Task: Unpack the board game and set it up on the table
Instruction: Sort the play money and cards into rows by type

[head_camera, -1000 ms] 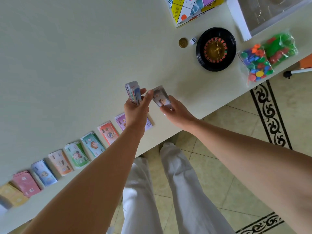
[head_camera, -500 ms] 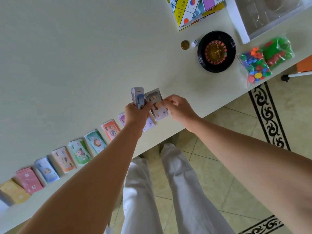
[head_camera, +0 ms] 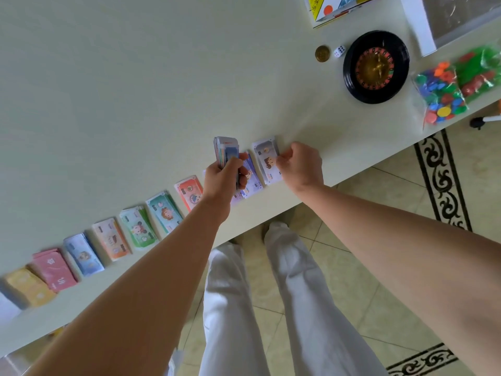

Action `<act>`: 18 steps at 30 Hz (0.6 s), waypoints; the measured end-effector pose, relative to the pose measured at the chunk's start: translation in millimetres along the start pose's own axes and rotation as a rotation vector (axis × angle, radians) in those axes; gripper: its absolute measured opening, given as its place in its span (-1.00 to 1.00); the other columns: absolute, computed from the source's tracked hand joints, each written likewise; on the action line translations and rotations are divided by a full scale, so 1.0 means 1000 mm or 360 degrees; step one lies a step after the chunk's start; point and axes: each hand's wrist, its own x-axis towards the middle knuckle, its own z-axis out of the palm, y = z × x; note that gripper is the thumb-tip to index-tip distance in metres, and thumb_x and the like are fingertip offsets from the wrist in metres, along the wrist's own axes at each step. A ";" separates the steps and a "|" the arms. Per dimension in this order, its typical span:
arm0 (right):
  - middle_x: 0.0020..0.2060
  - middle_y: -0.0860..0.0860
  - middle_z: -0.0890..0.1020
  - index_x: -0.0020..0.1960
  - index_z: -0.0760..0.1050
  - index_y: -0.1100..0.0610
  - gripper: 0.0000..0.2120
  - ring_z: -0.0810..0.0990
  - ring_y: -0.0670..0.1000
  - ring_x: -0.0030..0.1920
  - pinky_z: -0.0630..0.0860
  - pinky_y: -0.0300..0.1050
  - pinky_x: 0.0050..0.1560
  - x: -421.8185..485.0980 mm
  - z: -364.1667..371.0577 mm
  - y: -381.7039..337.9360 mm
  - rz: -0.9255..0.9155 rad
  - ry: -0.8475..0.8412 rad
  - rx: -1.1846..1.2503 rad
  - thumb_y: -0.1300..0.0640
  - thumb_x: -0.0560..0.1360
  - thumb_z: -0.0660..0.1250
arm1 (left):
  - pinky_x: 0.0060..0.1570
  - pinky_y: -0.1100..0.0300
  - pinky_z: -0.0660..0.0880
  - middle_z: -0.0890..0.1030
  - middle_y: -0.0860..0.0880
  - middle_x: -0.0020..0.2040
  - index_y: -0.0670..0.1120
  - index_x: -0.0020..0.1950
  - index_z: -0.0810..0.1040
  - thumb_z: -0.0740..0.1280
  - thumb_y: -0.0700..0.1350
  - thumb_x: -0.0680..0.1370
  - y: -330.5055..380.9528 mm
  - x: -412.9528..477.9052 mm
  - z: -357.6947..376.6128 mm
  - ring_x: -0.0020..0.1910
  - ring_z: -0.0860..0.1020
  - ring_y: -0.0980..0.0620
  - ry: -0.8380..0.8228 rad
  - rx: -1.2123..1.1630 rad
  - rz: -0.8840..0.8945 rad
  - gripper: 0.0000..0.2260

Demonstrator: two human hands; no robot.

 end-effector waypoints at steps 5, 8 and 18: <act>-0.02 0.12 0.57 0.04 0.46 0.22 -0.81 0.55 0.14 -0.03 0.33 -0.14 -0.16 -0.001 0.001 -0.006 0.0012 0.0113 -0.0210 0.10 0.52 0.29 | -0.34 0.19 0.41 0.51 -0.11 -0.30 -0.16 -0.07 0.58 0.13 -0.28 0.58 0.004 -0.012 -0.010 -0.40 0.43 0.01 -0.0089 -0.0034 -0.0051 -0.77; -0.05 0.09 0.54 0.02 0.44 0.19 -0.76 0.50 0.02 -0.15 0.34 -0.18 -0.17 -0.003 -0.005 -0.014 -0.0218 0.0067 0.0008 0.01 0.53 0.30 | -0.27 0.16 0.53 0.52 -0.11 -0.27 -0.13 -0.05 0.57 0.12 -0.21 0.64 0.009 -0.018 -0.016 -0.36 0.51 -0.01 -0.0216 0.0097 -0.0044 -0.76; -0.35 -0.02 0.45 -0.22 0.41 0.15 -0.77 0.45 -0.06 -0.29 0.39 -0.22 -0.27 -0.056 -0.006 -0.099 -0.0556 -0.0965 0.0358 0.06 0.56 0.28 | -0.32 0.20 0.48 0.53 -0.12 -0.23 -0.13 -0.06 0.50 0.23 -0.16 0.62 0.007 -0.058 -0.048 -0.32 0.53 0.03 -0.0403 0.0409 -0.0181 -0.89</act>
